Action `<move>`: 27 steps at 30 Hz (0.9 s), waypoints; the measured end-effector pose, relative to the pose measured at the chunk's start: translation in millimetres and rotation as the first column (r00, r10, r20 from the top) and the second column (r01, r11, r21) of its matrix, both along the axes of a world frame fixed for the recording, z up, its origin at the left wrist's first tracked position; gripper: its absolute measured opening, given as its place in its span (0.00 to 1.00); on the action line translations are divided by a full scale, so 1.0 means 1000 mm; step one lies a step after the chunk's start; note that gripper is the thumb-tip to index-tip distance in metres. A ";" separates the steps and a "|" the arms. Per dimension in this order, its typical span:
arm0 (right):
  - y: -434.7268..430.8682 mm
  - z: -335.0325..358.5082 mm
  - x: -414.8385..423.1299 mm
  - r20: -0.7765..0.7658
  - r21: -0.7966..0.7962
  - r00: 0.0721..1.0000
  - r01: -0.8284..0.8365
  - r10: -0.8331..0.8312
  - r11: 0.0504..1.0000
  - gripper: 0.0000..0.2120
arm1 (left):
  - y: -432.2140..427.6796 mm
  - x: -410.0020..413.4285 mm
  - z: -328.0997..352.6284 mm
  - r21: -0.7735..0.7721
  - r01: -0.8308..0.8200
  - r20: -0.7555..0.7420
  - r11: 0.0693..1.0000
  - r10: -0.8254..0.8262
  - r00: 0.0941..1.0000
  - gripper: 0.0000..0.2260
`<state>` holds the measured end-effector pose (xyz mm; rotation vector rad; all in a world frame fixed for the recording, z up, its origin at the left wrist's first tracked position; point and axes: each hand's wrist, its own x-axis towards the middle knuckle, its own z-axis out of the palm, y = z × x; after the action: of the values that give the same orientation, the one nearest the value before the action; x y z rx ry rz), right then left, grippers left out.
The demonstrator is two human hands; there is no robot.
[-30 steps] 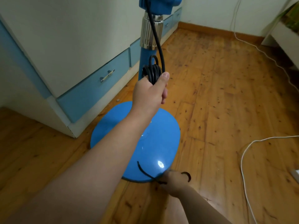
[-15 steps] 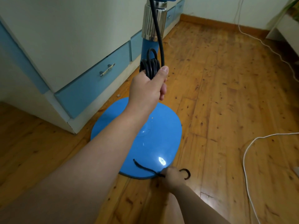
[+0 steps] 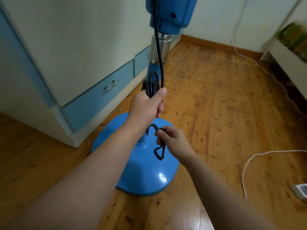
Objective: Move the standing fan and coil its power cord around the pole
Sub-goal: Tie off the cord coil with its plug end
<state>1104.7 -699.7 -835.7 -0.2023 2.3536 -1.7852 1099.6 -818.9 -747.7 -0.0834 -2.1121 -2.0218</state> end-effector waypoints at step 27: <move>-0.011 0.114 -0.023 -0.020 0.075 1.000 0.007 -0.005 0.997 0.18 | -0.005 0.013 0.008 0.095 0.085 0.030 0.992 -0.088 0.996 0.21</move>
<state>1082.0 -710.4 -722.0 -0.2038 2.4324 -1.7018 1113.1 -824.2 -739.2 -0.1291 -2.0640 -2.1833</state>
